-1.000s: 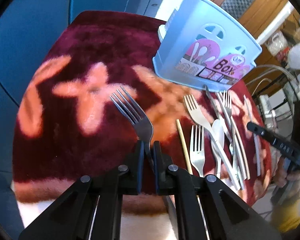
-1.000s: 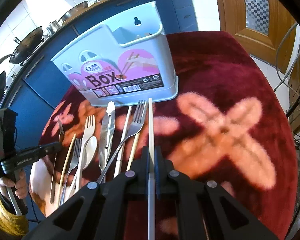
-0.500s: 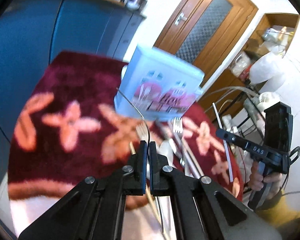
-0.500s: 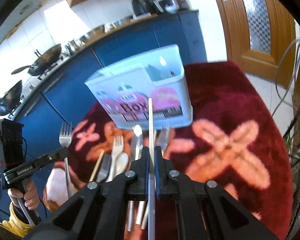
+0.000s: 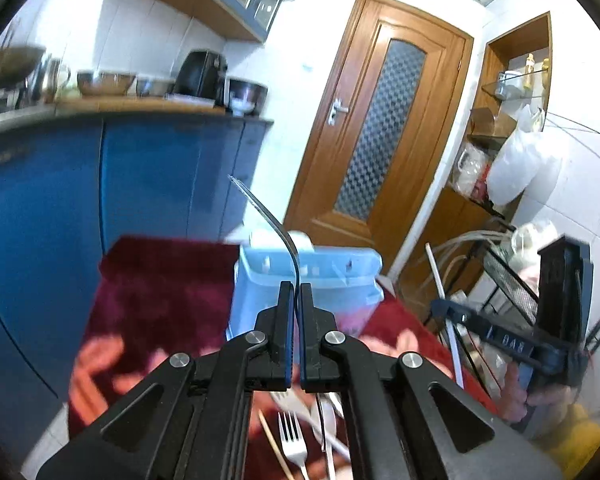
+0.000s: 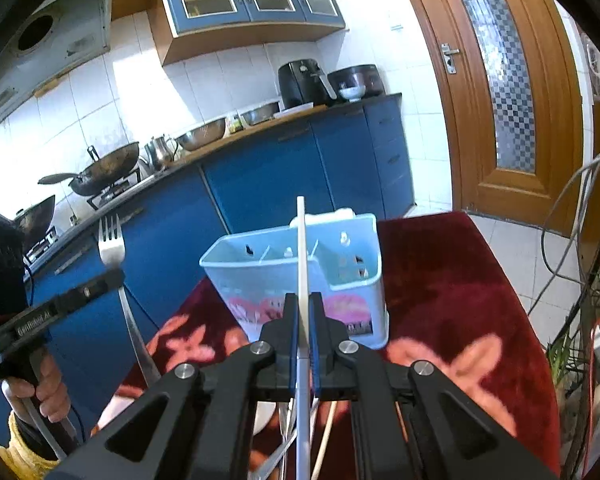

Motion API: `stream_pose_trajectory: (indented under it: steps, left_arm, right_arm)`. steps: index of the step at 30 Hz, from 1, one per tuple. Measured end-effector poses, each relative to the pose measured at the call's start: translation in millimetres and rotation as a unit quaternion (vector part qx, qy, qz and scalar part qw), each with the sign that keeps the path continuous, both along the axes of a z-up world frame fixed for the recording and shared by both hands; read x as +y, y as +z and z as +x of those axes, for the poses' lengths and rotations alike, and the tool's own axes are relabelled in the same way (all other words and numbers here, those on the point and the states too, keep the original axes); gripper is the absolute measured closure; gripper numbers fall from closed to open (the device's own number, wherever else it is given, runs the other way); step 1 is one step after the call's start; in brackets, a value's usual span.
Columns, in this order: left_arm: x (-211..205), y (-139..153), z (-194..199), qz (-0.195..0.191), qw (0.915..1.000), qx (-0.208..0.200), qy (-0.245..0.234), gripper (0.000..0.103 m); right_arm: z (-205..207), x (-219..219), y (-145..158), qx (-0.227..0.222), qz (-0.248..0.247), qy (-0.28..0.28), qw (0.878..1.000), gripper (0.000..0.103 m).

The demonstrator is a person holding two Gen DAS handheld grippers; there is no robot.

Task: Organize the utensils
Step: 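Lift the fork with the left tool while the right tool lifts the chopstick toward the blue box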

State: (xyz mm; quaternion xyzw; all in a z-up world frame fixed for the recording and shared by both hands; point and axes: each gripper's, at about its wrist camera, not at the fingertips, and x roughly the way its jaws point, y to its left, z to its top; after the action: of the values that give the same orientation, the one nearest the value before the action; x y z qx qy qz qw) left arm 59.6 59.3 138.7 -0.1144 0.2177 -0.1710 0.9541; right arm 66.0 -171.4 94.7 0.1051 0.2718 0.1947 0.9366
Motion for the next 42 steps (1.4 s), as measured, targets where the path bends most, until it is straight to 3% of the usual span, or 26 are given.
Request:
stream_pose_trajectory:
  steps: [9, 18, 26, 42]
  left_arm:
    - [-15.3, 46.7, 50.1, 0.049, 0.9956, -0.062, 0.05, 0.103]
    - [-31.4, 57.6, 97.0, 0.066, 0.9917, -0.09, 0.064, 0.103]
    - [-43.0, 31.8, 122.9, 0.08, 0.9905, -0.089, 0.067, 0.103]
    - [-47.9, -24.6, 127.5, 0.089, 0.9925, -0.072, 0.041, 0.103]
  right_arm:
    - [40.4, 0.3, 16.3, -0.06, 0.004, -0.026, 0.998, 0.097]
    - [87.1, 7.5, 29.4, -0.143, 0.008, -0.062, 0.988, 0.097]
    - [123.0, 23.5, 3.6, -0.167, -0.005, -0.076, 0.983, 0.097]
    - [122.8, 32.5, -36.8, -0.148, -0.034, -0.058, 0.987, 0.097]
